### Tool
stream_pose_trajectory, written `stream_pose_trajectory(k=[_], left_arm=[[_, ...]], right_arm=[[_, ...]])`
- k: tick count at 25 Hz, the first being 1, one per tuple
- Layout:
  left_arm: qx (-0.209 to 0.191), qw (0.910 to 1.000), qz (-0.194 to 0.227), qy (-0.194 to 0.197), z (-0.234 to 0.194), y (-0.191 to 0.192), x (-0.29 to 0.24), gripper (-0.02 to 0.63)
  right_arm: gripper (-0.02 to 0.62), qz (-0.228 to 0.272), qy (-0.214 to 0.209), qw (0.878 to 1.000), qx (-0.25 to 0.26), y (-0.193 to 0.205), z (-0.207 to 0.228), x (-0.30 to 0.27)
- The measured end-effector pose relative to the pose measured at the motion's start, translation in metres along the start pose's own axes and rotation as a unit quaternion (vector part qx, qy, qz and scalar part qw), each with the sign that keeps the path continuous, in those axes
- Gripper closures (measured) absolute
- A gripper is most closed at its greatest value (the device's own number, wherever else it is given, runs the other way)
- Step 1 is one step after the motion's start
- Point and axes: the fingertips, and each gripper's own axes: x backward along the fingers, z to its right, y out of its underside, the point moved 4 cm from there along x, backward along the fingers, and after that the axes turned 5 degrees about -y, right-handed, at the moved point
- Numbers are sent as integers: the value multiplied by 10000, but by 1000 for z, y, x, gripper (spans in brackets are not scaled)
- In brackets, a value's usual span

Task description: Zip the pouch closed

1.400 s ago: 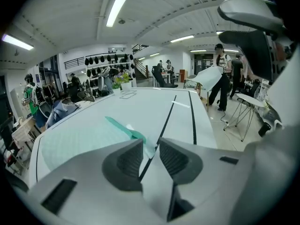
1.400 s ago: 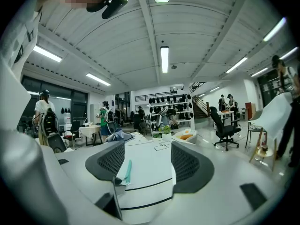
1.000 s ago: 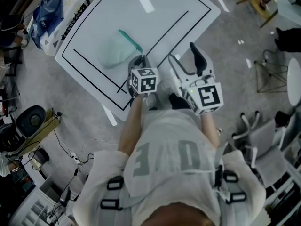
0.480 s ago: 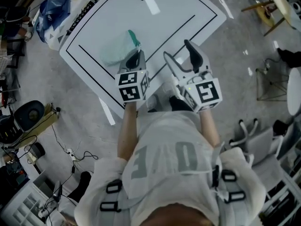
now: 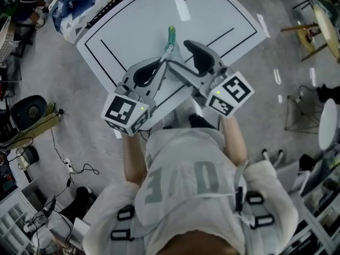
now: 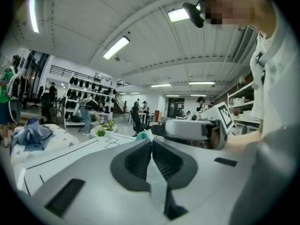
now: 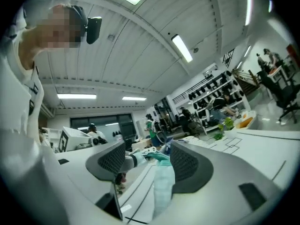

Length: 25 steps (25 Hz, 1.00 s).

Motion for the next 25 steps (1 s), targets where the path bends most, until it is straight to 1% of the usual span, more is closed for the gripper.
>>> stream_pose_trajectory(k=[2,3,7,8,9,10,14,19,25], left_arm=[[-141,9996,117,201,2,-2,13,594],[-186,9994,161,253,1,-2,18,594],[-268,9989,207,339,-4,-3,33,594],[-280,9988,190,352,-5,-2,36,594],[-286,9988,183,360,-6,-2,39,594],[-286,9988,185,362,-7,-2,42,594],[-251,9988,244,336,-15,-3,52,594],[-212,9989,277,328,-22,-4,61,594],[-160,9984,338,416,-21,-9,61,594]], right_arm=[[295,26,-454,9988,-185,1,-12,-11],[296,41,-616,9977,-286,2,-17,-16],[302,143,-1011,9921,-726,7,-28,-28],[327,162,-1052,9912,-791,8,-30,-30],[375,168,-1070,9907,-821,9,-31,-32],[407,163,-1083,9905,-832,10,-32,-34],[442,153,-1210,9883,-917,10,-38,-42],[486,280,-1276,9856,-1077,11,-42,-48],[495,358,-1311,9808,-1397,14,-41,-47]])
